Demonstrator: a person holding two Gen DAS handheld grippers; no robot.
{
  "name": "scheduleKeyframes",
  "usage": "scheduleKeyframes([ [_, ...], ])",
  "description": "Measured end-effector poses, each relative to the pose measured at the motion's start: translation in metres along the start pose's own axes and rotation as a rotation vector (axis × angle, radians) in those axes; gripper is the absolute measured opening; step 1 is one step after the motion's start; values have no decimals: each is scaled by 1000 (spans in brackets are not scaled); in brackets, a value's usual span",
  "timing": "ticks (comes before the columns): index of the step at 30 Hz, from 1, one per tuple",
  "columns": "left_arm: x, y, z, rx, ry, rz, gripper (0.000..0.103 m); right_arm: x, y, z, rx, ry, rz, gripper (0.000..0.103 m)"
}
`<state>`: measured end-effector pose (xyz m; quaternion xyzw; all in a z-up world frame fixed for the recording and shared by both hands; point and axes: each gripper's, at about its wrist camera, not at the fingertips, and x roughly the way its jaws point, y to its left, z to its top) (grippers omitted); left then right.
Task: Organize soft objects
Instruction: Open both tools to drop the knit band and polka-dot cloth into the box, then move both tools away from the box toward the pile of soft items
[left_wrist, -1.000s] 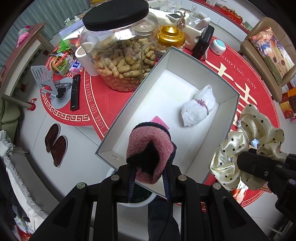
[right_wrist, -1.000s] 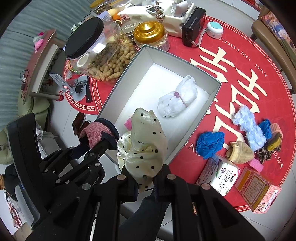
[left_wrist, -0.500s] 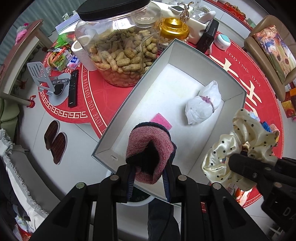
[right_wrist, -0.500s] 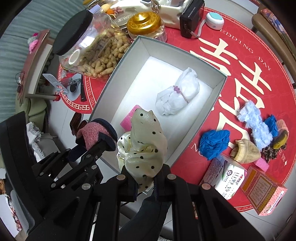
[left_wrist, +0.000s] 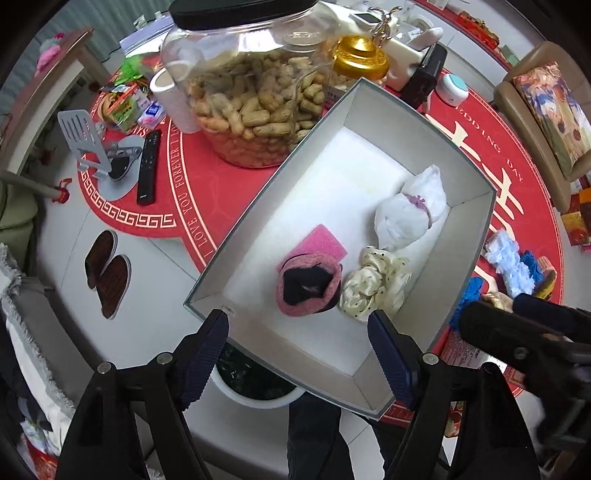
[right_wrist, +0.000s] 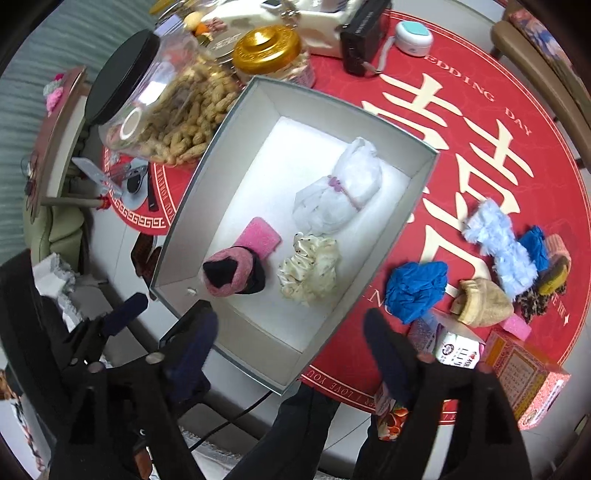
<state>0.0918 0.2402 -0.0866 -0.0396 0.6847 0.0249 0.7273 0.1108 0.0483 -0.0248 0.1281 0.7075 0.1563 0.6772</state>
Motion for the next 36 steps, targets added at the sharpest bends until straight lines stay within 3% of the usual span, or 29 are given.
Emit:
scheduleKeyframes([
  [2, 0, 2, -1, -7, 7, 4, 79, -3, -3, -1, 7, -11, 6, 102],
  [3, 0, 3, -2, -14, 9, 0, 79, -7, -5, -3, 10, -27, 7, 102],
  [11, -8, 6, -6, -27, 13, -8, 79, -15, -11, -13, 55, -36, 43, 103],
  [14, -11, 3, -8, -20, 17, 0, 102, -19, -12, -17, 57, -41, 55, 103],
  [25, -28, -7, -20, 22, 4, 4, 102, -44, -33, -39, 109, -90, 113, 103],
  [36, -30, -66, -47, 145, 87, -70, 102, -66, -84, -88, 219, -110, 165, 103],
])
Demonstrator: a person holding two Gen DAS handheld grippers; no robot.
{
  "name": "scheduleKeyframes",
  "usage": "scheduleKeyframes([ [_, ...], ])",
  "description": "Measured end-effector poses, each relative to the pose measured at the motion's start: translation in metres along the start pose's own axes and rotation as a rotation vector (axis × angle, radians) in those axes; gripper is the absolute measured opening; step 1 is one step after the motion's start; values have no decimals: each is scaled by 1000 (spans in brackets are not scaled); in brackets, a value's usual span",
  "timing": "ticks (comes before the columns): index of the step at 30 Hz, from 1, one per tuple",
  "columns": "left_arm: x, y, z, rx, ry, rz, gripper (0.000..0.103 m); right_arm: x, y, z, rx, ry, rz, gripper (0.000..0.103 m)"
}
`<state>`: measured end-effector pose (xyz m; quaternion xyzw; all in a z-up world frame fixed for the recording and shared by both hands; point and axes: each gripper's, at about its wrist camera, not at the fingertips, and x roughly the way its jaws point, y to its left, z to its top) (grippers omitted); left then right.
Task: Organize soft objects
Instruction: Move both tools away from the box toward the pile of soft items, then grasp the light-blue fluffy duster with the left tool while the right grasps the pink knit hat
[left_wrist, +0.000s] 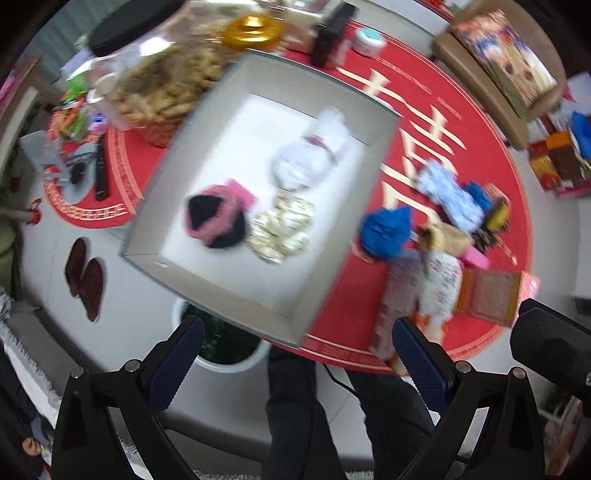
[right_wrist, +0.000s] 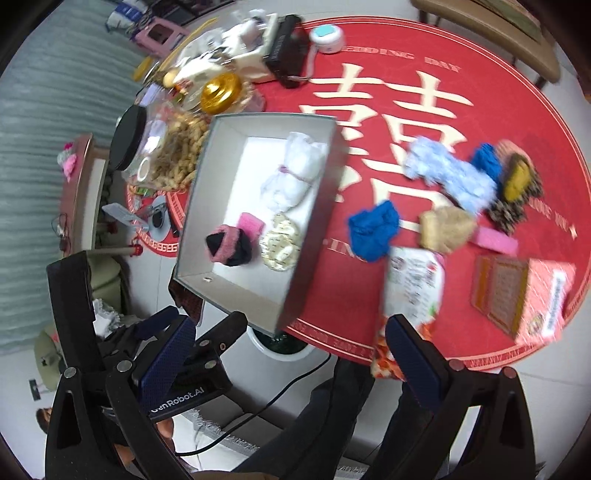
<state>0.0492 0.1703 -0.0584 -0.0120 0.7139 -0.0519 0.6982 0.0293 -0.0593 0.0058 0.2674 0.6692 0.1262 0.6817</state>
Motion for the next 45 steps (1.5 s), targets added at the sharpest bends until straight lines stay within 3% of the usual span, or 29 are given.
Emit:
scheduleKeyframes([
  [8, 9, -50, -4, 95, 53, -48, 102, -25, -61, -12, 124, -38, 6, 103],
  [25, 18, -165, 31, 210, 79, -30, 102, -95, -206, 25, 326, -172, -53, 103],
  [29, 29, -192, 50, 197, 78, 18, 102, -92, -238, 38, 341, -153, -71, 103],
  [35, 71, -215, 90, 89, 154, 4, 102, -73, -272, 79, 289, -99, -93, 103],
  [45, 149, -226, 130, -109, 219, 94, 102, -21, -273, 131, 196, 5, 36, 103],
])
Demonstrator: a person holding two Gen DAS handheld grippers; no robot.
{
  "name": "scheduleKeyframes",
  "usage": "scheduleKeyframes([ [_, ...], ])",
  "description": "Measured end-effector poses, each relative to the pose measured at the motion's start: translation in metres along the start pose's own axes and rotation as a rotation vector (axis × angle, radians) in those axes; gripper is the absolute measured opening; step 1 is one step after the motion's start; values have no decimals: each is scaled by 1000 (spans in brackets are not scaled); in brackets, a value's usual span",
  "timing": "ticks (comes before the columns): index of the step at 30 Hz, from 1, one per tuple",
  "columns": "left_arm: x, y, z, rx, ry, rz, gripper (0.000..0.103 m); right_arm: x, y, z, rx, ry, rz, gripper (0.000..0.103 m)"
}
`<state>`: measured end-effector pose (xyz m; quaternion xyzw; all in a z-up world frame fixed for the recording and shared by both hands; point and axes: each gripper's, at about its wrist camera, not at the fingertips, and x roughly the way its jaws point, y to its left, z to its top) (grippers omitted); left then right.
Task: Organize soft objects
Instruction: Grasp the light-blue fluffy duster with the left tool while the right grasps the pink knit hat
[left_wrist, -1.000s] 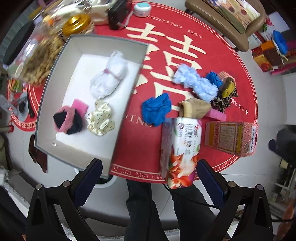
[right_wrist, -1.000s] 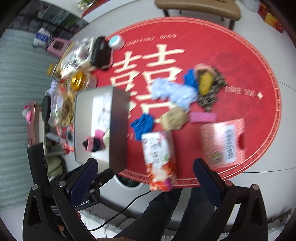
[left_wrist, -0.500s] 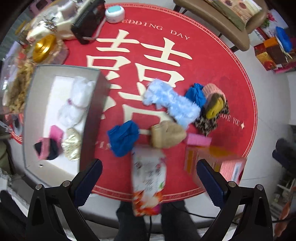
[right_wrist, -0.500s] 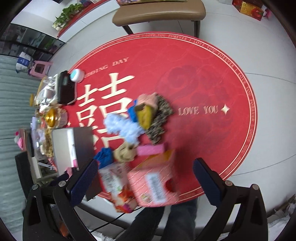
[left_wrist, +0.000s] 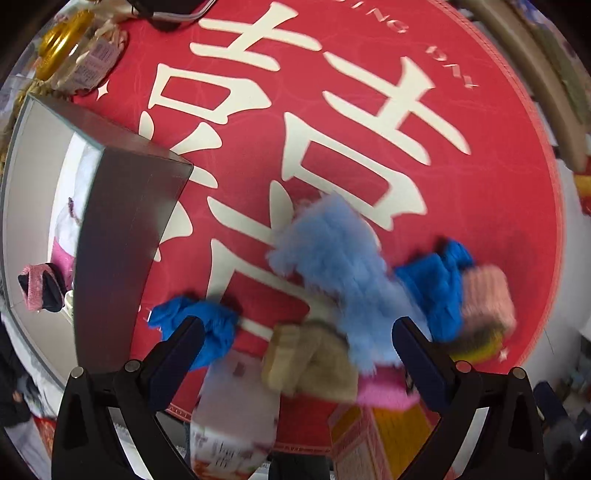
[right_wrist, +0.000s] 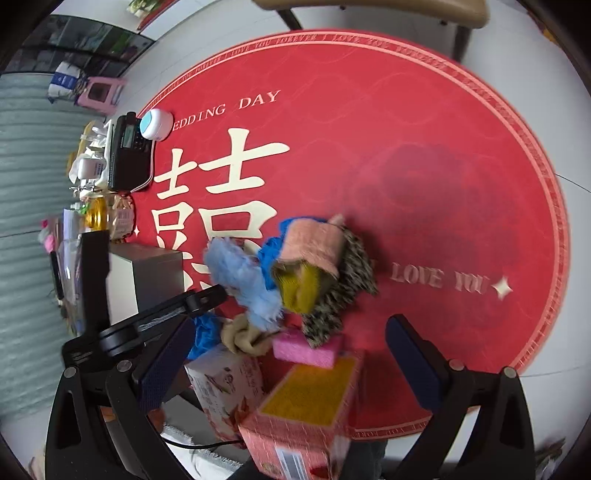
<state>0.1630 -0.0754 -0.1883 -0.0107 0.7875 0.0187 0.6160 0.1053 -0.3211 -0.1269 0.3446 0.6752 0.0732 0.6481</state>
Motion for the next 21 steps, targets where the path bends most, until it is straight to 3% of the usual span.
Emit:
scheduleKeyframes([
  [8, 42, 2, 14, -103, 55, 76, 102, 37, -11, 27, 59, 59, 105, 103],
  [16, 56, -3, 15, -108, 49, 87, 102, 72, -24, 42, 98, 106, 80, 102],
  [18, 52, -3, 13, -112, 35, 93, 102, 80, -29, 44, 121, 128, 79, 97],
  [21, 45, -1, 10, -118, 22, 83, 102, 88, -31, 43, 126, 149, 88, 81],
])
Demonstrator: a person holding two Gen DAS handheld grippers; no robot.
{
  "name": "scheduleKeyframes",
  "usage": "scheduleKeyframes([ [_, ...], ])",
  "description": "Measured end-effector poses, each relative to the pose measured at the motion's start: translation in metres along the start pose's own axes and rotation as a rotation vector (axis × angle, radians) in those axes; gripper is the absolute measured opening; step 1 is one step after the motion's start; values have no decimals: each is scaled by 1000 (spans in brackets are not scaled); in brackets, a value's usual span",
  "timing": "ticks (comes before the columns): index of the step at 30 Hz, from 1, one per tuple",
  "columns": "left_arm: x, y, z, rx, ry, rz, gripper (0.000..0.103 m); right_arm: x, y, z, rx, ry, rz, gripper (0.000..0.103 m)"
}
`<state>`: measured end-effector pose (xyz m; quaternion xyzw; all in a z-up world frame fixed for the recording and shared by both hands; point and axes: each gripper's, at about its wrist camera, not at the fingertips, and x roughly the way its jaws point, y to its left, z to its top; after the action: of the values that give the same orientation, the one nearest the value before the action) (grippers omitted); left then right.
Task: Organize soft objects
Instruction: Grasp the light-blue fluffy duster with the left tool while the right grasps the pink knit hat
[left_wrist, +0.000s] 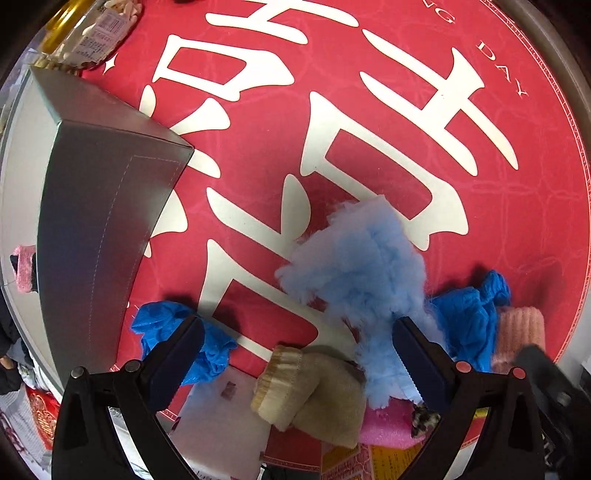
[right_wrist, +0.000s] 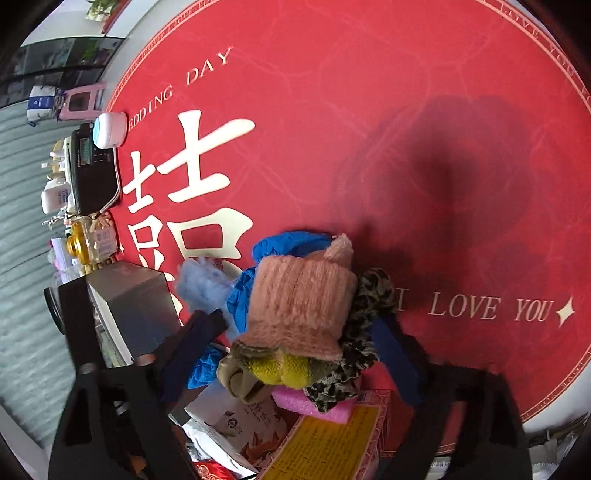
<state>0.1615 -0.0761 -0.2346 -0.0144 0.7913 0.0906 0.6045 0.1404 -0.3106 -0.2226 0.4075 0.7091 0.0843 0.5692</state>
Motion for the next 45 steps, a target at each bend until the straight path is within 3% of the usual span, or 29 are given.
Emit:
scheduleKeyframes([
  [5, -3, 2, -4, -8, -1, -4, 102, -1, -3, 2, -22, -6, -7, 45],
  [13, -12, -23, -7, 47, -40, 20, 102, -50, -22, -18, -47, -102, 107, 43],
  [22, 12, -37, 5, 27, 53, 10, 100, -69, -50, -31, 58, -160, 316, 43],
  [23, 15, -38, 5, 42, 66, 11, 89, -68, -52, -31, 73, -163, 322, 43],
  [24, 15, -41, 4, 66, 69, 13, 70, -68, -60, -32, 103, -168, 329, 43],
  [25, 12, -47, 10, 84, 61, 18, 62, -67, -66, -32, 123, -168, 330, 44],
  [26, 11, -49, 10, 99, 51, 10, 45, -65, -69, -31, 137, -165, 327, 46],
  [27, 9, -54, 9, 121, 42, -15, 34, -63, -77, -32, 160, -158, 315, 47],
  [30, 9, -75, 3, 171, 53, -61, 29, -58, -96, -31, 232, -135, 253, 58],
  [33, 4, -82, -2, 188, 7, -68, 26, -67, -110, -36, 263, -169, 116, 66],
  [34, 0, -82, 2, 189, -3, -76, 26, -74, -111, -38, 242, -197, 65, 66],
  [36, -6, -80, 0, 197, -22, -86, 26, -81, -109, -39, 198, -222, 45, 66],
  [40, -13, -74, -3, 232, -45, -69, 26, -89, -79, -30, 24, -268, -53, 66],
  [43, -9, -69, -3, 224, -35, -85, 27, -85, -50, -15, -114, -266, -104, 72],
  [45, -10, -59, 1, 217, -37, -79, 35, -73, -30, -4, -210, -246, -134, 74],
])
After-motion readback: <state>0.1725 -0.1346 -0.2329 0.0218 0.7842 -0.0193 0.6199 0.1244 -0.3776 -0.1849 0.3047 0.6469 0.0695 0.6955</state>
